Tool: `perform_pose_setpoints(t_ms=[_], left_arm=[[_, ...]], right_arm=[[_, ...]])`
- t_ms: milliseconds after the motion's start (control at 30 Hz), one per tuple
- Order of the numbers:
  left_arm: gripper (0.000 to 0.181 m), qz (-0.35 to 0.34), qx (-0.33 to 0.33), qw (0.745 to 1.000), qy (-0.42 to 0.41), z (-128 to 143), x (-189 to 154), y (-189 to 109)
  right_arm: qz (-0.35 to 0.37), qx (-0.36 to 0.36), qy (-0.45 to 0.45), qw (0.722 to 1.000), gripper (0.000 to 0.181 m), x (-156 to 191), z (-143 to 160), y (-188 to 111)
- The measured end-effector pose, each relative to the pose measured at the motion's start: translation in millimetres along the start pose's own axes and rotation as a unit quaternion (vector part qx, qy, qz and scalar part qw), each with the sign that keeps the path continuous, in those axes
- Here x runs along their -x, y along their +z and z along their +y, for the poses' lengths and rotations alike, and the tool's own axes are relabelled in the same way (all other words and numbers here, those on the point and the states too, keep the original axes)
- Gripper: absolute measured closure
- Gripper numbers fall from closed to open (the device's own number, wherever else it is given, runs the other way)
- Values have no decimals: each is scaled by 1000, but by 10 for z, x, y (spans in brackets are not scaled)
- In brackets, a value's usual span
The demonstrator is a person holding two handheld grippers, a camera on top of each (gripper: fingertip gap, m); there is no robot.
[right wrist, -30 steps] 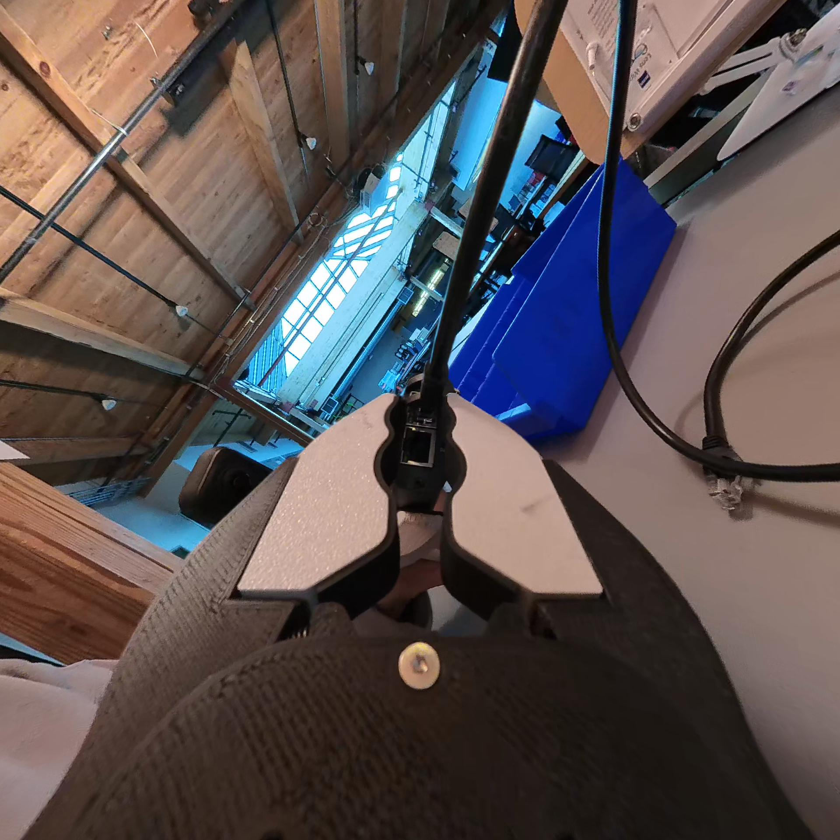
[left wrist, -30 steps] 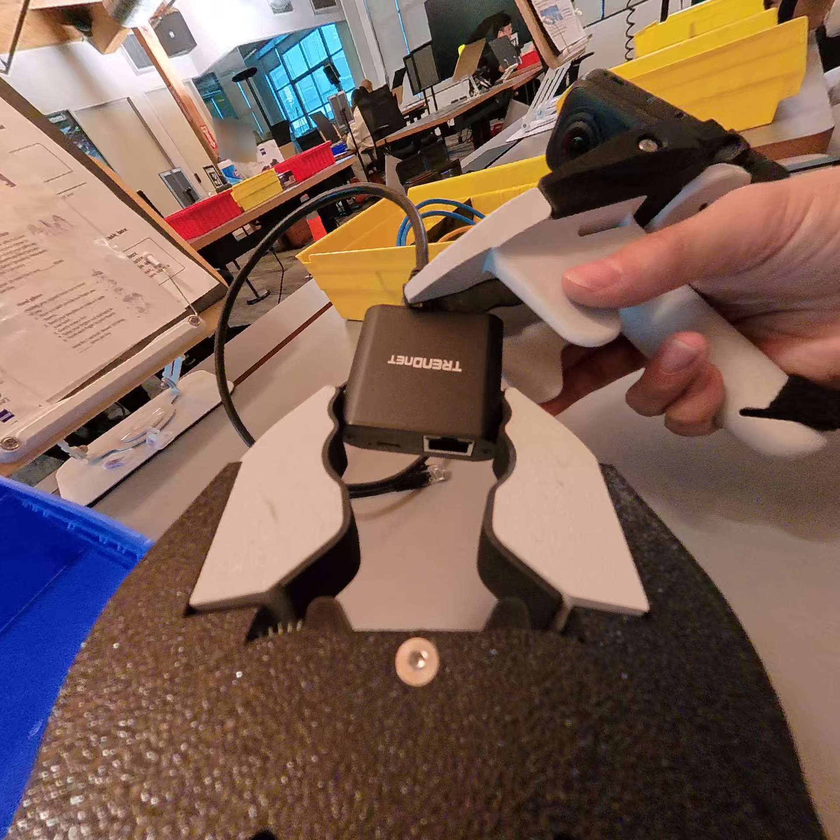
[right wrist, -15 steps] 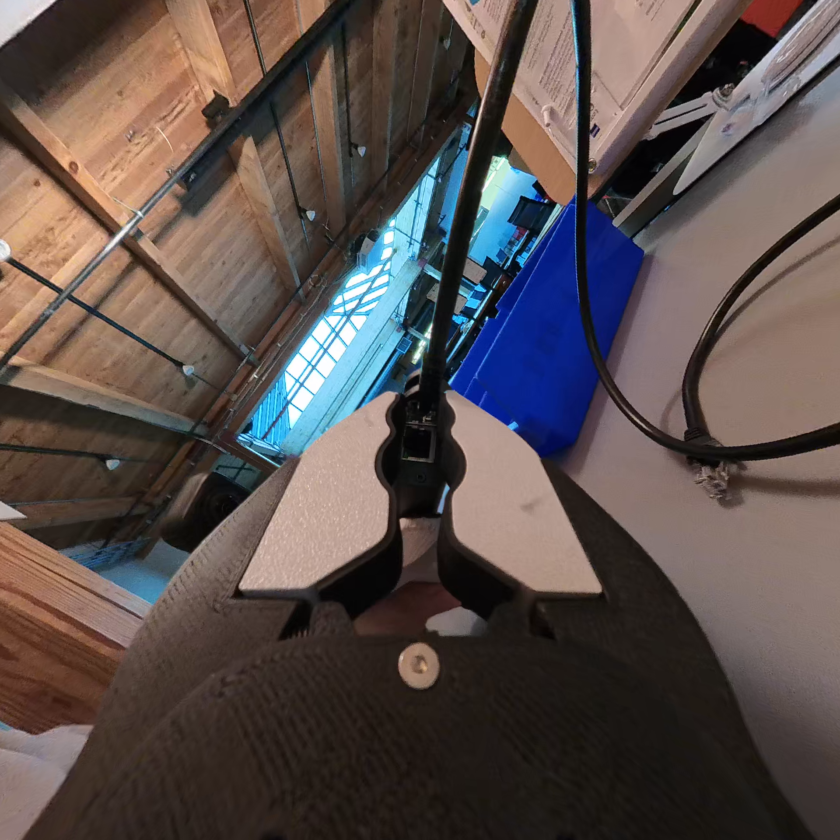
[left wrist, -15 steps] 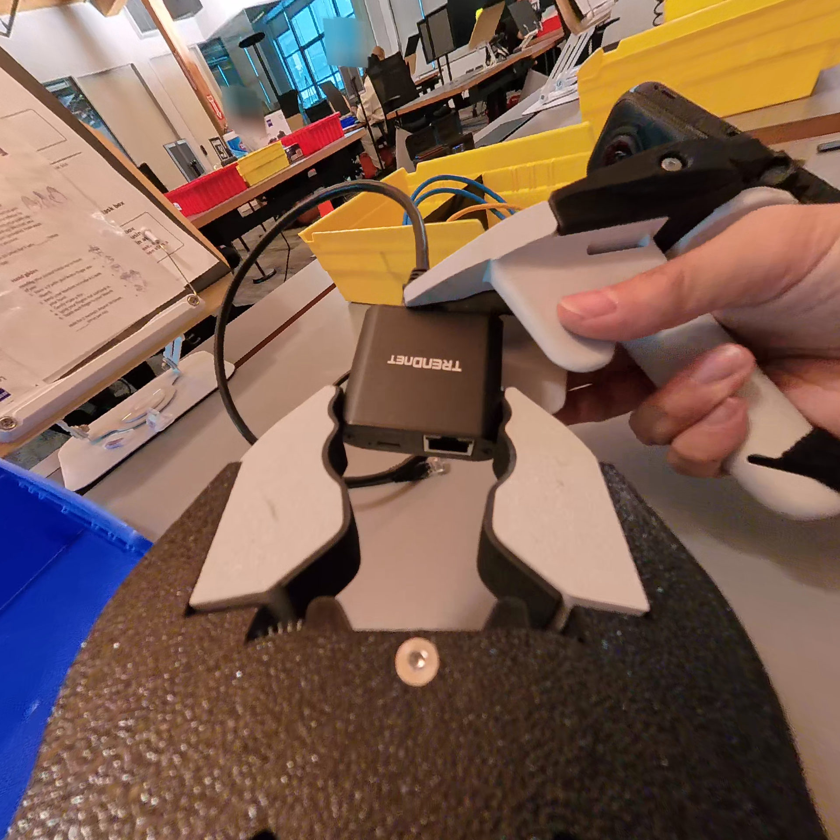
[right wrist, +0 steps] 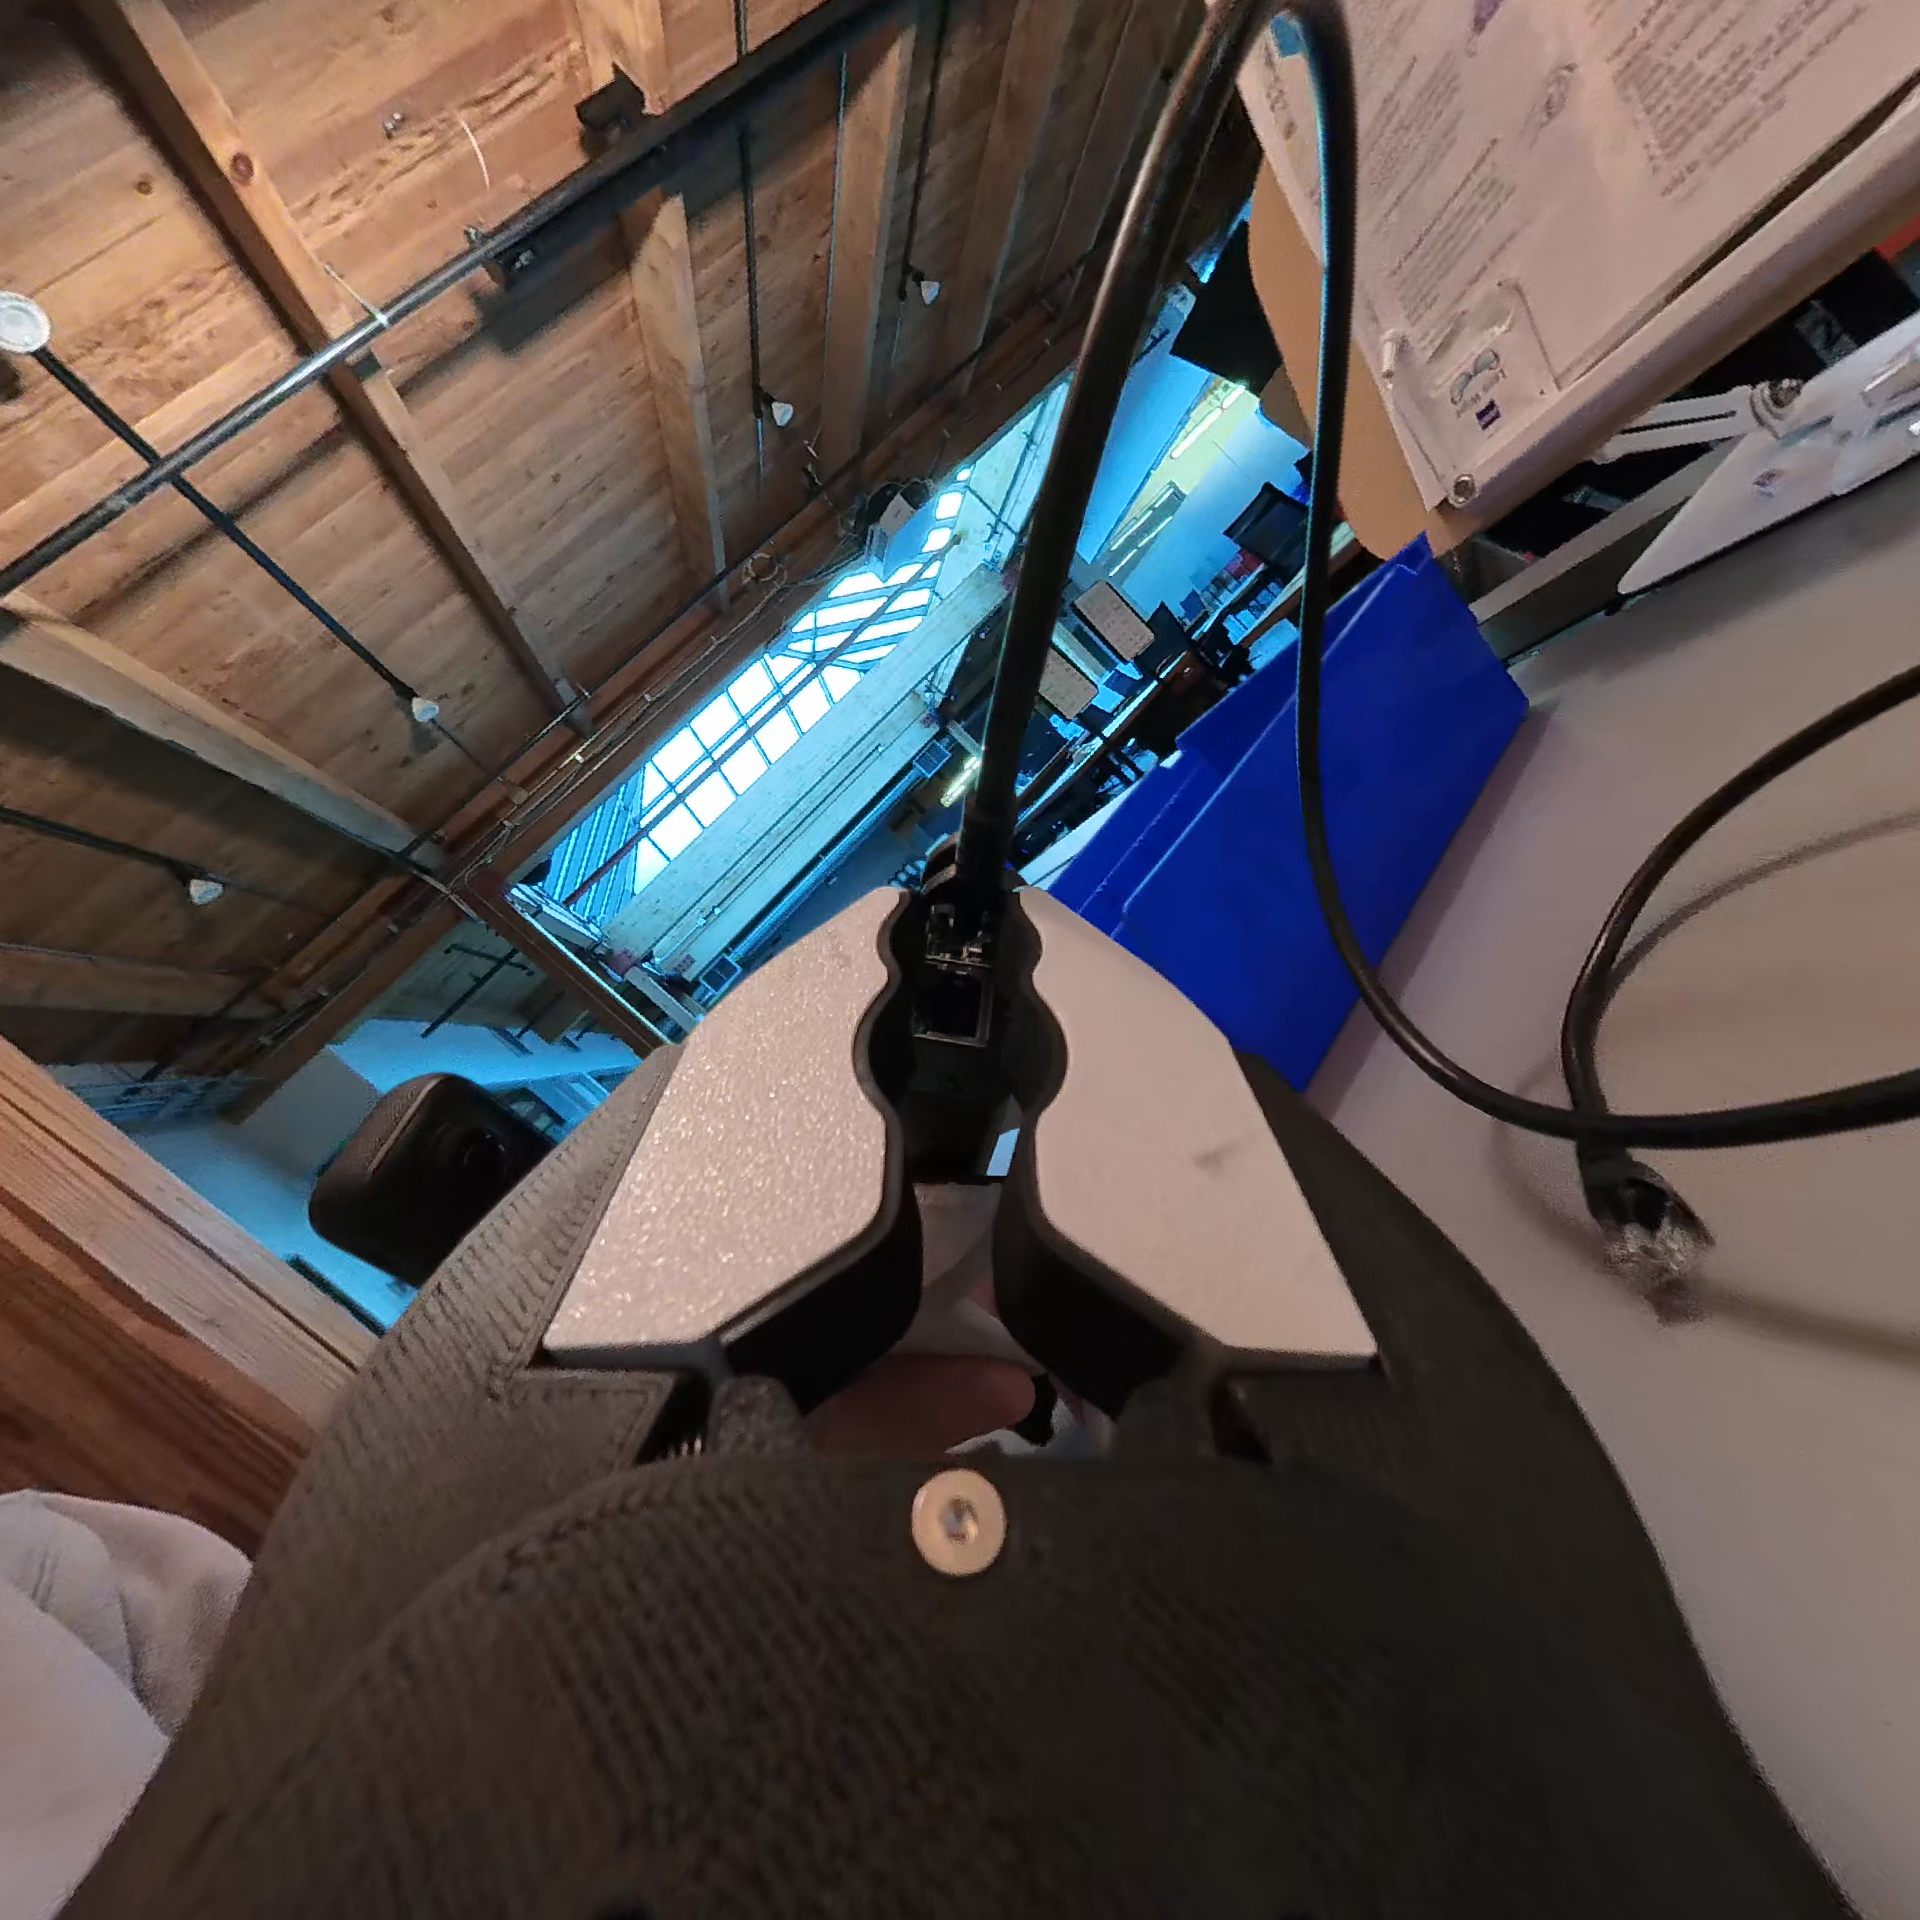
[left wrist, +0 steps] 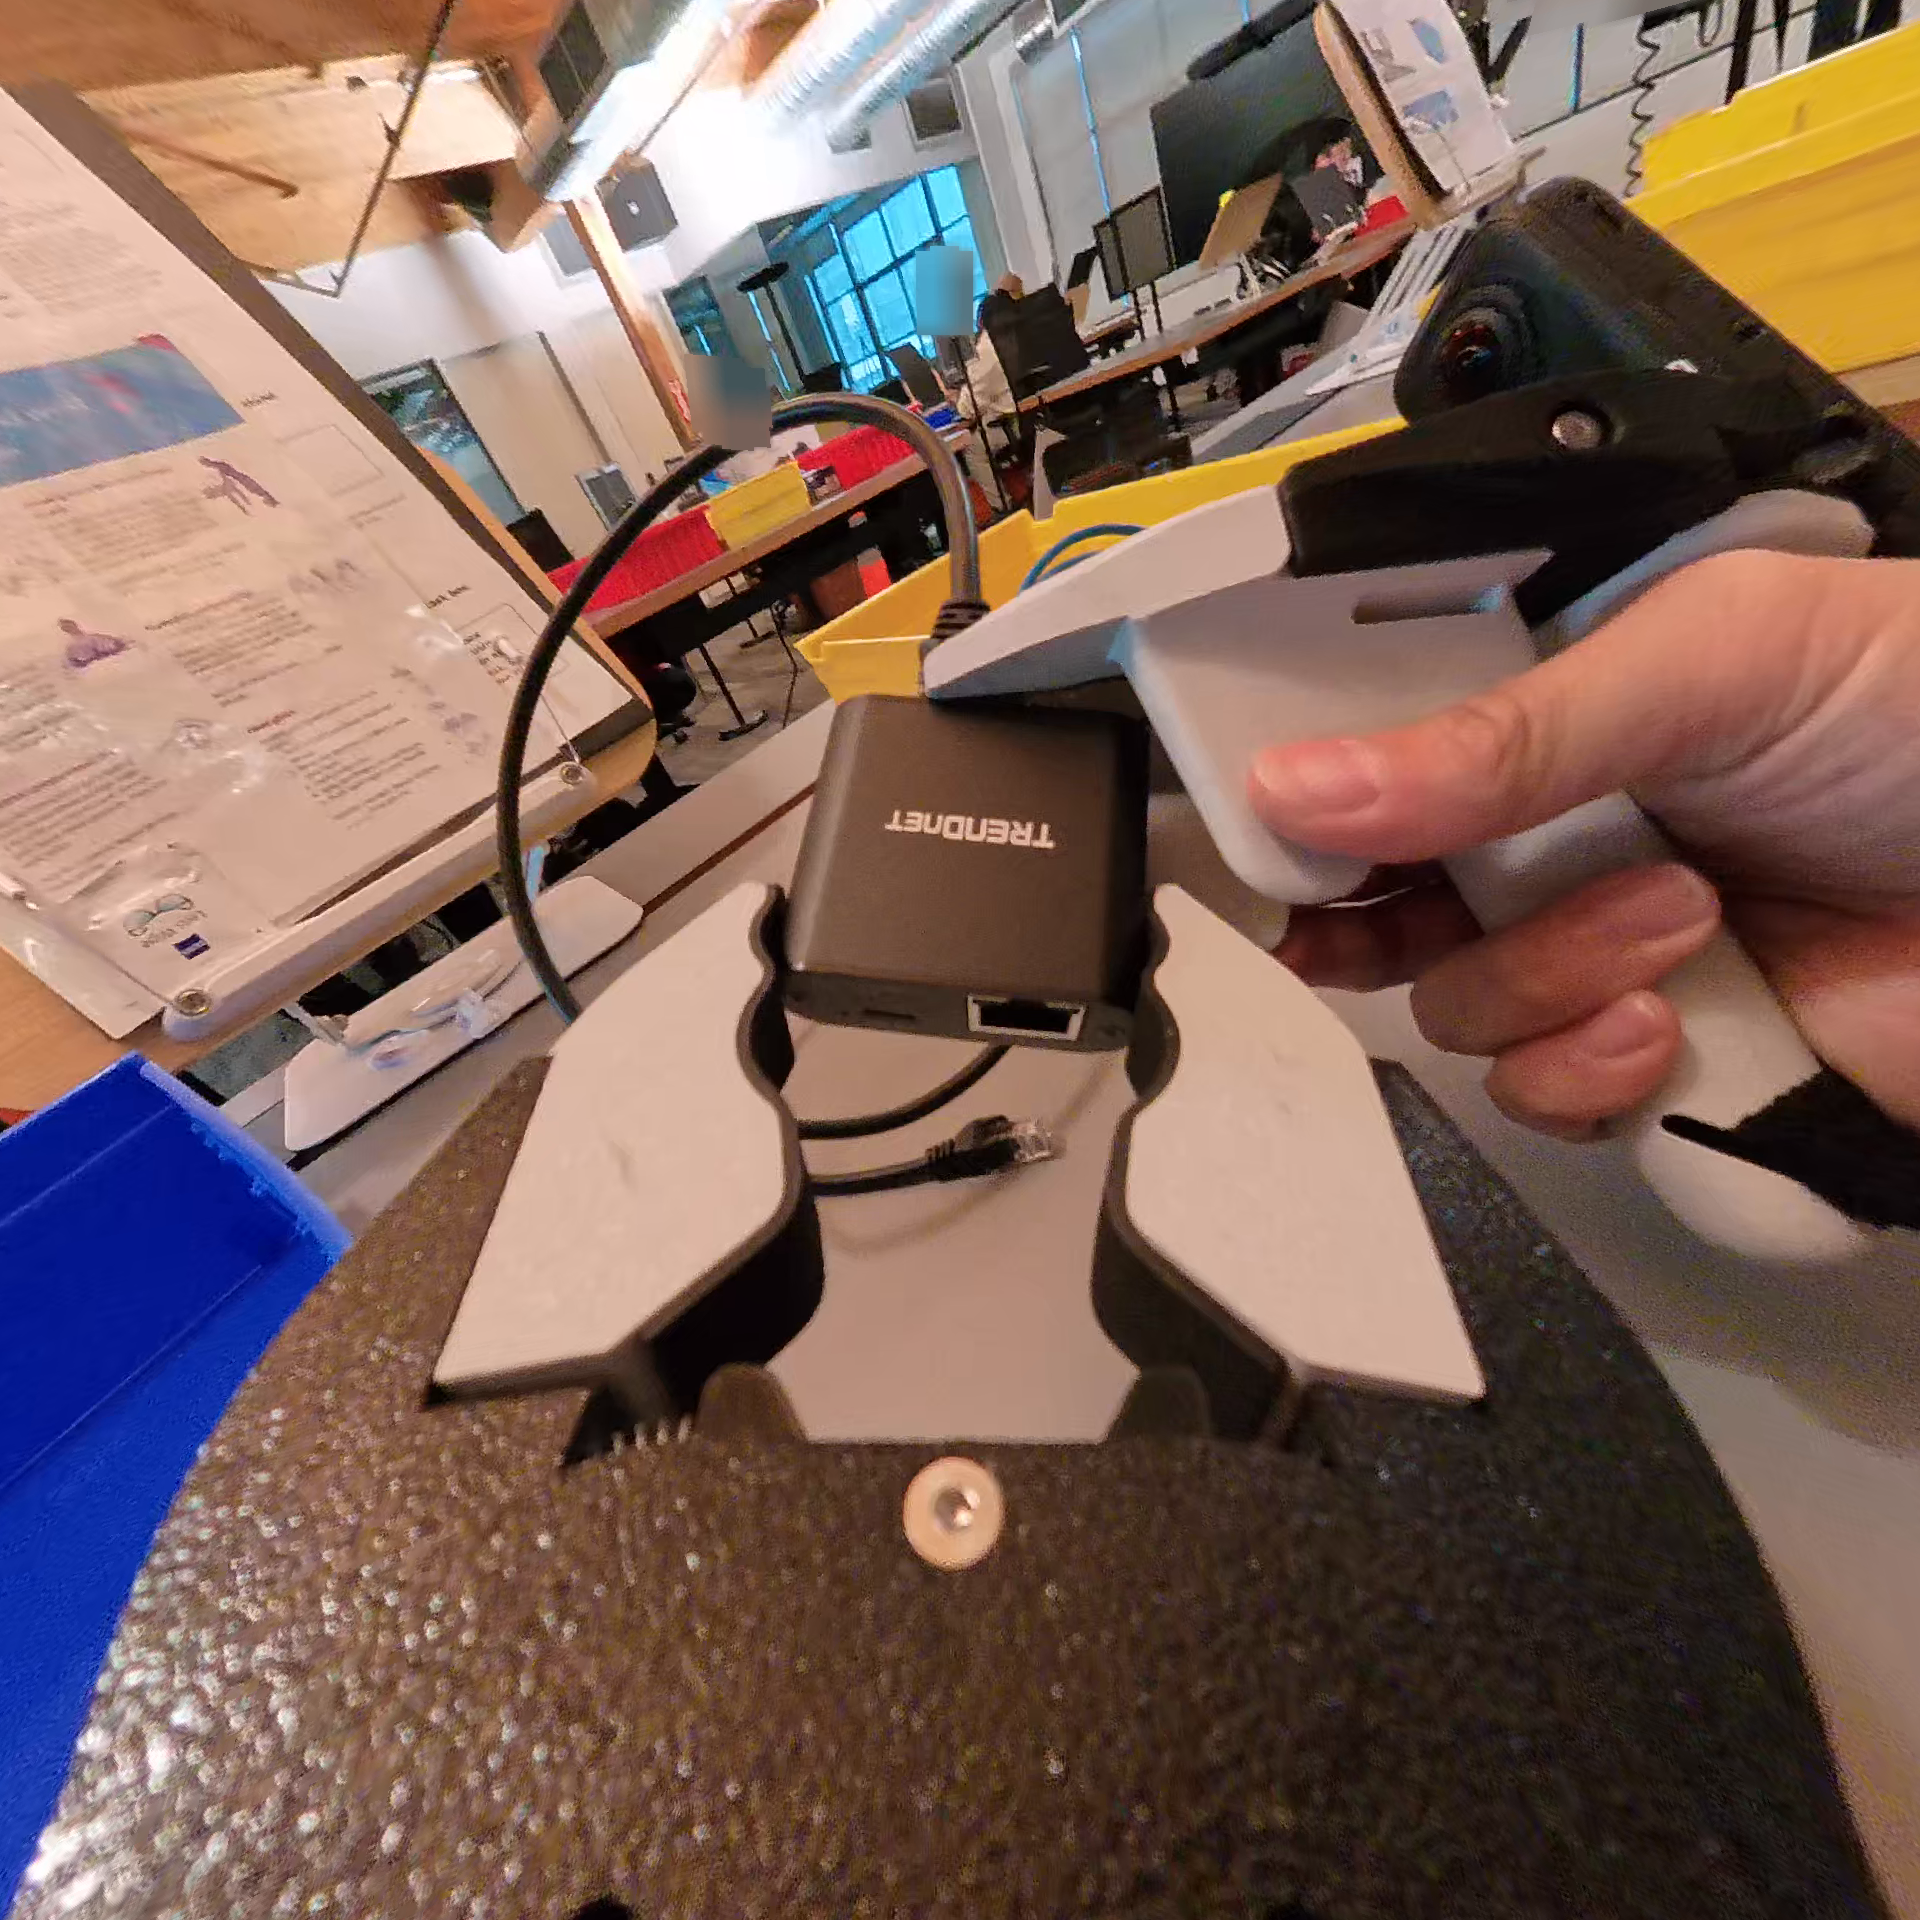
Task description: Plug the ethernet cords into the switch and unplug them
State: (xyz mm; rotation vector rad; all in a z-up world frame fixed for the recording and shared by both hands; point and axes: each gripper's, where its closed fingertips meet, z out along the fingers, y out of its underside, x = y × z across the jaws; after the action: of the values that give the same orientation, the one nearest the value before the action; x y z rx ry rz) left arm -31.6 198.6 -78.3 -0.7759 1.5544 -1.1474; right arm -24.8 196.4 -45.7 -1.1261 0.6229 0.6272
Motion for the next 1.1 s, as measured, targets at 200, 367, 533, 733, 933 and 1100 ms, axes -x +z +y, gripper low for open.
perform_pose_setpoints(t_ms=[200, 367, 533, 733, 933, 1100], left_arm=[[119, 19, -23, 997, -77, -30, -37, 20], [119, -7, -23, 999, -33, -64, 3, 6], [119, 18, -34, 996, -77, -66, -30, 13], [119, -9, -61, 998, -32, -178, 13, -39], [119, -12, -52, 995, -87, -64, 33, -36], [119, -29, -55, 993, -98, -57, 236, -96]], right_arm=[[18, 12, -40, 999, 167, -11, -22, 3], [9, 13, -55, 998, 167, 42, -37, 23], [22, 23, -85, 996, 167, 41, -38, 15], [2, 18, -99, 995, 167, 173, -64, 47], [9, -66, -88, 994, 168, 157, -540, -115], [45, 12, -241, 969, 168, 283, -712, -360]])
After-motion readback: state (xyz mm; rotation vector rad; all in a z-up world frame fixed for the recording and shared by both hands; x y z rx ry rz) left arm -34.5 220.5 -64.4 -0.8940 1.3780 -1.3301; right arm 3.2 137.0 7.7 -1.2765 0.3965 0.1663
